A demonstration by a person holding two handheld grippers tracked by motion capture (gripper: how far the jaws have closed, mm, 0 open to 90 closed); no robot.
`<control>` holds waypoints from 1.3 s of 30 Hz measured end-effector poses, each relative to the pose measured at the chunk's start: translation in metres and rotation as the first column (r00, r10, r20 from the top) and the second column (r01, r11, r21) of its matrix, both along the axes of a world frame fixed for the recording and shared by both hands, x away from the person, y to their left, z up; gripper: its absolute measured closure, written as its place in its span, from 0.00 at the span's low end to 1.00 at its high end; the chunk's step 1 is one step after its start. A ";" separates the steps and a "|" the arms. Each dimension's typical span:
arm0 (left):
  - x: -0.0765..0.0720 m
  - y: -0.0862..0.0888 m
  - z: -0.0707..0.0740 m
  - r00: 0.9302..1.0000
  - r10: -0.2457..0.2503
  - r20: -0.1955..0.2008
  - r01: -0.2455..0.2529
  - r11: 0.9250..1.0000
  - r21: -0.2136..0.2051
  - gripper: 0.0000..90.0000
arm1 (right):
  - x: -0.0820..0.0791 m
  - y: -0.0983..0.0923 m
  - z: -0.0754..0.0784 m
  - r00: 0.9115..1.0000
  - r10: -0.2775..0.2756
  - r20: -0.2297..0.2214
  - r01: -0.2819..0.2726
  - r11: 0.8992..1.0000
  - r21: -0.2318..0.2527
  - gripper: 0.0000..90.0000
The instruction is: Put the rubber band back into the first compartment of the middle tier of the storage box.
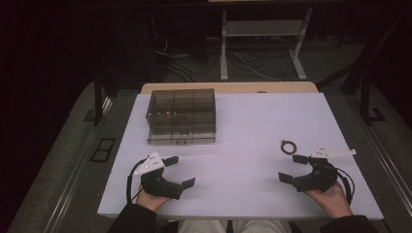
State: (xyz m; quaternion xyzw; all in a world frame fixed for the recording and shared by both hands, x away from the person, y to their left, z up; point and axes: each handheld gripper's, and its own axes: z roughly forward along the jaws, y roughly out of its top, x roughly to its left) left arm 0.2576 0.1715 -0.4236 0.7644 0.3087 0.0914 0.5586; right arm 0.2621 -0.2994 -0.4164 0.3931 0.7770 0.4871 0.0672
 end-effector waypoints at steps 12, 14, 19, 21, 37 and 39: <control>0.001 -0.001 0.000 1.000 0.001 0.004 -0.001 1.000 -0.003 0.00 | -0.003 -0.001 0.001 1.000 -0.006 -0.005 0.006 1.000 -0.003 0.00; 0.002 -0.001 0.000 1.000 0.000 0.004 0.000 1.000 -0.004 0.00 | -0.004 -0.001 0.001 1.000 -0.006 -0.004 0.006 1.000 -0.004 0.00; 0.002 -0.001 -0.001 1.000 0.006 0.003 -0.006 1.000 -0.006 0.00 | -0.005 -0.001 0.002 1.000 0.004 -0.014 -0.004 1.000 -0.004 0.00; 0.001 -0.001 -0.001 1.000 0.007 0.002 -0.007 1.000 -0.007 0.00 | -0.006 -0.001 0.003 1.000 0.006 -0.015 -0.006 1.000 -0.003 0.00; 0.001 -0.001 -0.001 1.000 0.004 -0.006 -0.004 1.000 -0.004 0.00 | -0.005 -0.004 0.011 0.999 0.014 -0.031 -0.016 0.998 -0.062 0.00; 0.001 -0.001 -0.001 1.000 0.004 -0.006 -0.005 1.000 -0.005 0.00 | -0.004 -0.005 0.012 0.999 0.018 -0.031 -0.020 0.998 -0.067 0.00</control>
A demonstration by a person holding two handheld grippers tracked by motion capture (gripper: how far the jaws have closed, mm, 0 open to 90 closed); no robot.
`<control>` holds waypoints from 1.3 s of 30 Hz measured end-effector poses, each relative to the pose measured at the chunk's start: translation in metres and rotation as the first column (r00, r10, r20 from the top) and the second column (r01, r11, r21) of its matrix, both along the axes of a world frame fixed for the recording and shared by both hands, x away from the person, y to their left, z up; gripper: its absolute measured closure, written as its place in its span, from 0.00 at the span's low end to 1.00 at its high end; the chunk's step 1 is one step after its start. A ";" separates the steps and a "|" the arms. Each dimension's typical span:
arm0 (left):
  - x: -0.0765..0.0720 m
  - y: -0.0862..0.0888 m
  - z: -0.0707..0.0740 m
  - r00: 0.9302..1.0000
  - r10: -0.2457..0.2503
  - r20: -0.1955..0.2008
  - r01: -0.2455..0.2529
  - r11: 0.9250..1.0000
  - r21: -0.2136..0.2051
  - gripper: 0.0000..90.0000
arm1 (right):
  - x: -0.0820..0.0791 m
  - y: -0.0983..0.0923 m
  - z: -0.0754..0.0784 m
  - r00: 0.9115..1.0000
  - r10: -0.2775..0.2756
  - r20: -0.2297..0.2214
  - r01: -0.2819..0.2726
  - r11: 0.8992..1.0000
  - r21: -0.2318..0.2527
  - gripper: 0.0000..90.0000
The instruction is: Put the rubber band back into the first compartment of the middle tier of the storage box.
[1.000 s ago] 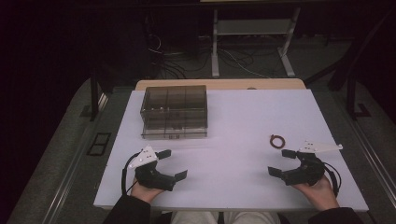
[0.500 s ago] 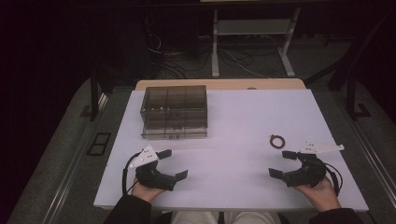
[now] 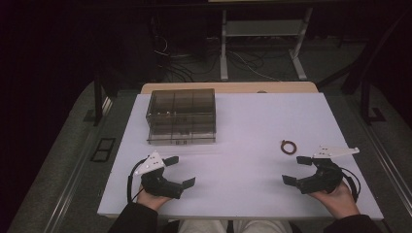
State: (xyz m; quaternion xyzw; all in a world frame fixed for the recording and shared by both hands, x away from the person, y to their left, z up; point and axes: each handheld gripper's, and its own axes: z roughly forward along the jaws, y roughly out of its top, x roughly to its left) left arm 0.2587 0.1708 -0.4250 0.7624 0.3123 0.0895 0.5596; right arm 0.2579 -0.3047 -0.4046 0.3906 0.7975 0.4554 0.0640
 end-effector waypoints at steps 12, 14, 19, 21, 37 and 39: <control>0.000 0.000 0.000 1.000 0.004 -0.003 -0.004 1.000 -0.004 0.00 | 0.007 -0.002 0.006 1.000 0.021 -0.021 -0.021 0.999 -0.027 0.00; 0.000 0.000 0.000 1.000 0.004 -0.003 -0.004 1.000 -0.004 0.00 | 0.008 -0.002 0.007 0.999 0.024 -0.020 -0.025 0.999 -0.033 0.00; 0.000 0.001 0.000 1.000 0.006 -0.003 -0.006 1.000 -0.006 0.00 | 0.012 -0.002 0.010 0.999 0.036 -0.024 -0.037 0.998 -0.045 0.00; 0.000 0.001 0.000 1.000 0.006 -0.004 -0.006 1.000 -0.006 0.00 | 0.015 -0.002 0.011 0.999 0.042 -0.029 -0.043 0.998 -0.050 0.00; 0.000 0.001 0.000 1.000 0.007 -0.003 -0.007 1.000 -0.006 0.00 | 0.029 -0.002 0.017 0.997 0.057 -0.049 -0.061 0.995 -0.076 0.00; 0.000 0.001 0.000 1.000 0.008 -0.003 -0.008 1.000 -0.005 0.00 | 0.032 -0.001 0.017 0.997 0.061 -0.049 -0.064 0.995 -0.081 0.00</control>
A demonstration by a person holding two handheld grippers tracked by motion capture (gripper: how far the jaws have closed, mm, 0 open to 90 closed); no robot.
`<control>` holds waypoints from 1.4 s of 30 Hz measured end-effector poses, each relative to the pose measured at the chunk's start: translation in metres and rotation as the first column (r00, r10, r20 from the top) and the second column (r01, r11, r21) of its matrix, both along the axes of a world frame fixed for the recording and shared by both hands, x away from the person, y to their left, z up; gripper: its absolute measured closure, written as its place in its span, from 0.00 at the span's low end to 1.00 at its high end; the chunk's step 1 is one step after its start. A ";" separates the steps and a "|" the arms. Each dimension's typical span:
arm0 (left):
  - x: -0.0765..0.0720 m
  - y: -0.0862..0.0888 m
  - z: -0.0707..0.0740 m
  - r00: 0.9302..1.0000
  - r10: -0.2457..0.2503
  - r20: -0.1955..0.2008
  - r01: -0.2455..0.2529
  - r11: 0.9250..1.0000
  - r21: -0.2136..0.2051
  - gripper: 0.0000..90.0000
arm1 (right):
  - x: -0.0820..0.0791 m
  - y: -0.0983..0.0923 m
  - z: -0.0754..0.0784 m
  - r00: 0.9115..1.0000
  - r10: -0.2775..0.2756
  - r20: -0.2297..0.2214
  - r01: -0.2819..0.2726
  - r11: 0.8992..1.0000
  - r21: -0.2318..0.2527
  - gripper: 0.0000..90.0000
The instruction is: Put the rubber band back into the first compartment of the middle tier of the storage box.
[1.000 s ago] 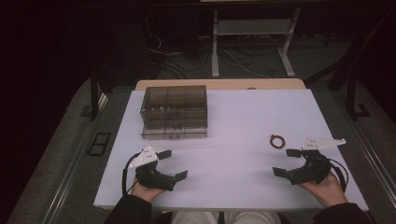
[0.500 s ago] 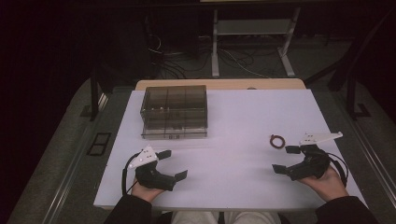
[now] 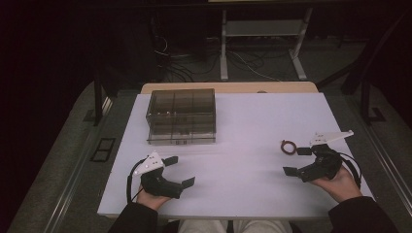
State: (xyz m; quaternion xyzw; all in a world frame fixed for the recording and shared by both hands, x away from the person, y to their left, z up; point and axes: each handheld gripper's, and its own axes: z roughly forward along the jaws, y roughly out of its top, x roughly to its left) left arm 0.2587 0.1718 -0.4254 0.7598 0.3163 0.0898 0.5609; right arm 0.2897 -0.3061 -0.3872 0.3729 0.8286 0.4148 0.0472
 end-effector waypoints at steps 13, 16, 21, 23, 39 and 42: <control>0.000 0.000 0.000 1.000 -0.001 -0.001 0.001 1.000 -0.001 0.00 | 0.014 0.004 0.008 1.000 0.014 -0.008 -0.014 0.999 -0.029 0.00; 0.000 0.000 0.000 1.000 0.000 -0.002 0.000 1.000 -0.001 0.00 | 0.016 0.005 0.008 1.000 0.020 -0.011 -0.020 0.999 -0.033 0.00; 0.000 0.000 -0.001 1.000 0.000 -0.004 0.000 1.000 -0.002 0.00 | 0.023 0.009 0.007 0.999 0.025 -0.022 -0.026 0.999 -0.047 0.00; 0.000 0.000 -0.001 1.000 0.000 -0.004 0.000 1.000 -0.002 0.00 | 0.025 0.009 0.006 0.999 0.026 -0.026 -0.028 0.998 -0.053 0.00; 0.001 0.000 -0.001 1.000 -0.001 -0.005 0.001 1.000 0.000 0.00 | 0.043 0.008 -0.007 0.997 0.024 -0.076 -0.030 0.996 -0.079 0.00; 0.001 0.000 -0.001 1.000 -0.001 -0.005 0.001 1.000 -0.001 0.00 | 0.047 0.008 -0.009 0.996 0.016 -0.086 -0.023 0.997 -0.076 0.00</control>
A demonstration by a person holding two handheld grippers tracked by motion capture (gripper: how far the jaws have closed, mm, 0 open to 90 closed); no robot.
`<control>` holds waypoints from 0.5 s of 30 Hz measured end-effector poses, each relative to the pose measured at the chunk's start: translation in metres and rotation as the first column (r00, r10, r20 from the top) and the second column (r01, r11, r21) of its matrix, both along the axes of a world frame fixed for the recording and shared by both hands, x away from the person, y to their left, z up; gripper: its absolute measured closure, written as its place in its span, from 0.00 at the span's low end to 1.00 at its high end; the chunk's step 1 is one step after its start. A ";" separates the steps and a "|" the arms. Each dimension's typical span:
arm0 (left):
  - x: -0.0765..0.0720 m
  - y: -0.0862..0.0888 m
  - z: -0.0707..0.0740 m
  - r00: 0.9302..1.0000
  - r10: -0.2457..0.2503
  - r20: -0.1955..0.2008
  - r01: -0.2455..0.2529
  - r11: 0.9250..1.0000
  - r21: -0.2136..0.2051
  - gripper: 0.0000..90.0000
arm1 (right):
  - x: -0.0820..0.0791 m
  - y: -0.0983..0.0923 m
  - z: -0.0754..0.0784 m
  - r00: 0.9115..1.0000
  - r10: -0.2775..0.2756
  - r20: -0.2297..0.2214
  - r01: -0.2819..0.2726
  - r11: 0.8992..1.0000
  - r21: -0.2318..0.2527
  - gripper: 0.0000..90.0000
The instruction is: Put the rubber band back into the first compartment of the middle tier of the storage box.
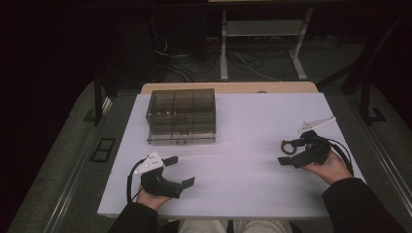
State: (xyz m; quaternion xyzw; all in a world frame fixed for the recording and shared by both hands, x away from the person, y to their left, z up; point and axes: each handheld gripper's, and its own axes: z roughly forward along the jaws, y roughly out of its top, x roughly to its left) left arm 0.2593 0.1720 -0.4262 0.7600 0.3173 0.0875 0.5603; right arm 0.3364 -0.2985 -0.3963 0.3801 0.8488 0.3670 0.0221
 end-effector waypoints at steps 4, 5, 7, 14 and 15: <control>0.000 0.000 0.000 1.000 -0.002 -0.001 0.002 1.000 0.000 0.00 | 0.004 -0.002 -0.003 1.000 -0.004 -0.009 0.004 1.000 -0.001 0.00; 0.000 0.000 0.000 1.000 -0.002 -0.001 0.002 1.000 -0.001 0.00 | 0.004 -0.002 -0.003 1.000 -0.004 -0.009 0.004 1.000 -0.001 0.00; 0.000 0.000 0.000 1.000 -0.002 -0.001 0.002 1.000 0.000 0.00 | 0.006 -0.002 -0.004 1.000 -0.007 -0.015 0.007 1.000 -0.002 0.00; 0.000 0.000 0.000 1.000 -0.002 -0.001 0.002 1.000 0.000 0.00 | 0.012 -0.002 -0.008 1.000 -0.011 -0.018 0.011 1.000 0.002 0.00; 0.000 0.000 0.000 1.000 -0.002 -0.001 0.002 1.000 -0.001 0.00 | 0.013 -0.002 -0.009 1.000 -0.010 -0.020 0.010 1.000 0.001 0.00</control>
